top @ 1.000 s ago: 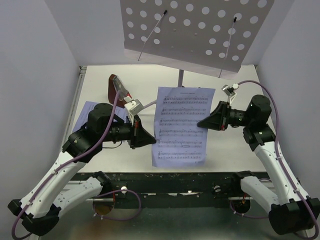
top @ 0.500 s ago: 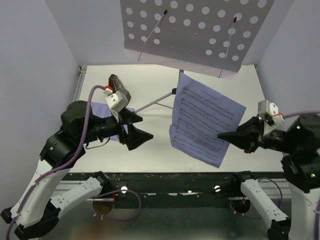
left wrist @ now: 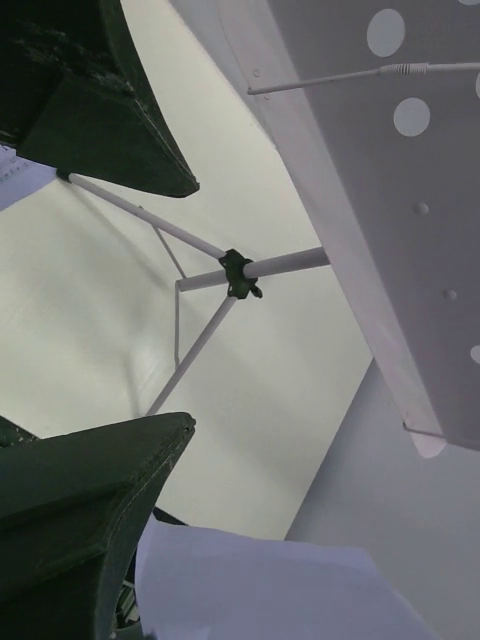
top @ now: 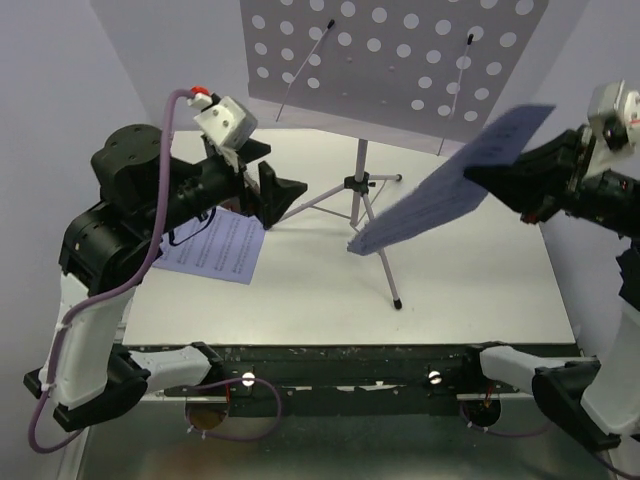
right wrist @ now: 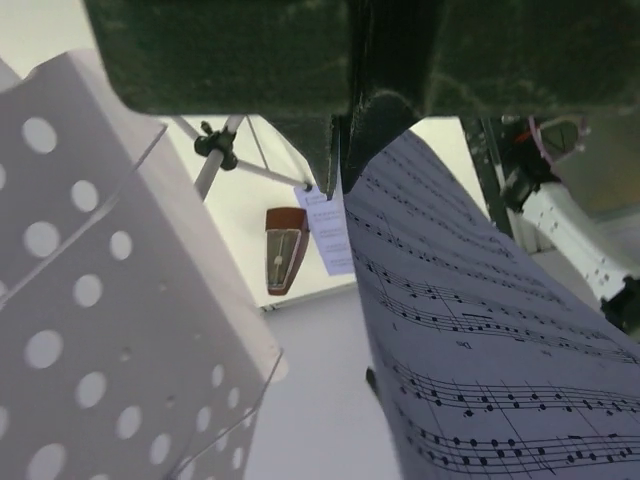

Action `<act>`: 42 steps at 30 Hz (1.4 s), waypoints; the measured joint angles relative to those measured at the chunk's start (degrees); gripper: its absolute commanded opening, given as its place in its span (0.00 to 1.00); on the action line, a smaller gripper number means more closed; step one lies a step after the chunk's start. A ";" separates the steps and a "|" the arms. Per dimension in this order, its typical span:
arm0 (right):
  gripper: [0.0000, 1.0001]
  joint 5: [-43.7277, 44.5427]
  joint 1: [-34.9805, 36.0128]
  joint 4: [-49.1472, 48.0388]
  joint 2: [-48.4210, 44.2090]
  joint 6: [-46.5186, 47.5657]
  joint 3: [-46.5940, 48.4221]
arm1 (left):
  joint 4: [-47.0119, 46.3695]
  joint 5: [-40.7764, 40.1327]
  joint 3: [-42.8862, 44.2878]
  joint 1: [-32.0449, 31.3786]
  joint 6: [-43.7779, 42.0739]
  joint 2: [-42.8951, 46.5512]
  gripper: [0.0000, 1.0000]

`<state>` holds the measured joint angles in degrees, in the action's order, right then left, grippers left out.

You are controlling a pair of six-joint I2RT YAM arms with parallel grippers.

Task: Set up the instrument practice props

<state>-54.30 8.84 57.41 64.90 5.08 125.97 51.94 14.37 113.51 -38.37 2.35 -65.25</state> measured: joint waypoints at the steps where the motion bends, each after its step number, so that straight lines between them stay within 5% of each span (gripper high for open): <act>1: 0.00 1.18 0.00 -1.18 2.10 -2.29 1.88 | 0.07 -0.68 1.31 0.00 -0.31 -1.66 0.98; 10: 0.00 17.86 0.00 -9.51 14.43 -18.82 9.03 | 1.40 -8.15 11.78 0.70 -5.40 -10.78 0.89; 21: 0.00 26.60 0.00 -14.97 14.23 -24.81 9.51 | -4.33 -15.39 22.25 2.03 -10.19 -20.98 0.80; 27: 0.00 26.60 0.00 -16.46 14.67 -26.14 9.51 | -7.82 -18.34 23.12 2.10 -12.37 -25.57 0.64; 38: 0.00 26.40 0.00 -18.38 16.28 -27.17 9.01 | -9.99 -21.22 24.59 2.27 -13.70 -28.11 0.04; 42: 0.00 26.38 0.11 -18.84 16.83 -27.23 8.96 | -10.45 -21.18 24.35 2.29 -13.42 -28.06 0.00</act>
<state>-27.92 8.95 38.57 81.73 -22.15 134.93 41.50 -6.81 137.86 -36.07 -11.07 -93.32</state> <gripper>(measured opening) 0.007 0.035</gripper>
